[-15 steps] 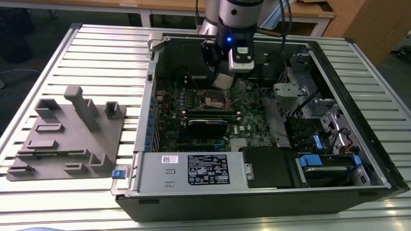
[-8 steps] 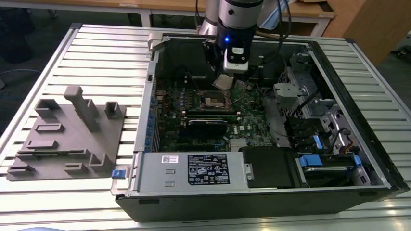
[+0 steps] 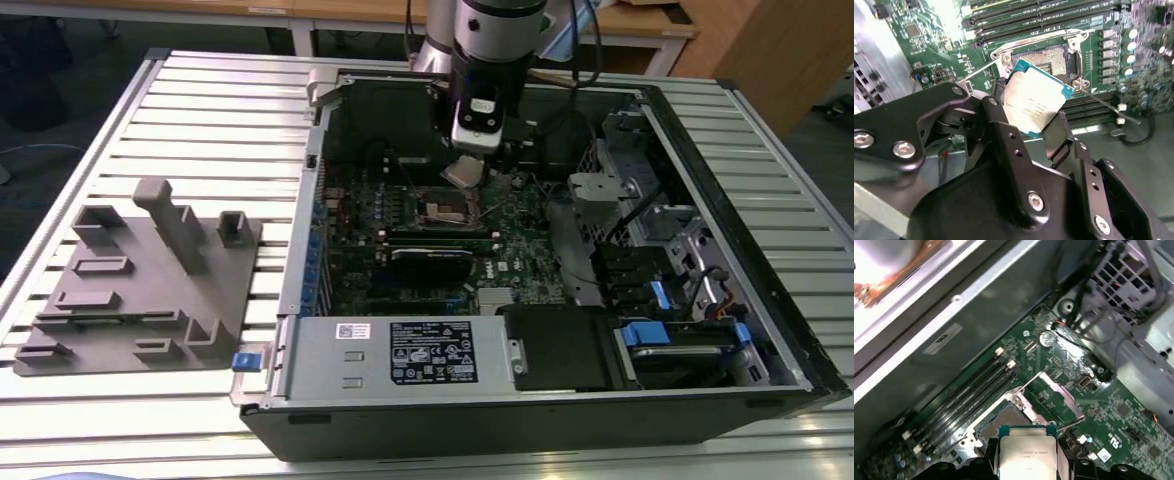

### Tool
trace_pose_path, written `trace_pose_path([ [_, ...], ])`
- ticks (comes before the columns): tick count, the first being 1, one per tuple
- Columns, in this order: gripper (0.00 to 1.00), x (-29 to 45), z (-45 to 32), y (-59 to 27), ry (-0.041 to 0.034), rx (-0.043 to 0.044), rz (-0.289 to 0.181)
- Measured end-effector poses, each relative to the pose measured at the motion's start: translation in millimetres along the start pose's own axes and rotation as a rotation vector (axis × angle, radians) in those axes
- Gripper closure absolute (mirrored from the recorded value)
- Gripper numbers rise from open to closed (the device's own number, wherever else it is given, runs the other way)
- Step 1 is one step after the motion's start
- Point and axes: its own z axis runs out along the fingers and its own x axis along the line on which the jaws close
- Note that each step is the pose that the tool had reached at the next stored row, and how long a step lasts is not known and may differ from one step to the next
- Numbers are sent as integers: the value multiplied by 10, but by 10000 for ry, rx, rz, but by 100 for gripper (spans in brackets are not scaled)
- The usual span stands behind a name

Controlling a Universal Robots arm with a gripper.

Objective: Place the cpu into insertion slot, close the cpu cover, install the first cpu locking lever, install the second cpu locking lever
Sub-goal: 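Place the cpu into insertion slot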

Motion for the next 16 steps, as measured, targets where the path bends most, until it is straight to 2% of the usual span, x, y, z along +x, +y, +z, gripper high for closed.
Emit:
trace_pose_path([
  [5,46,-1,9,-1,-78,-12,870],
  [14,46,0,9,-1,-84,-14,933],
  [16,46,0,10,-1,-97,-18,1079],
])
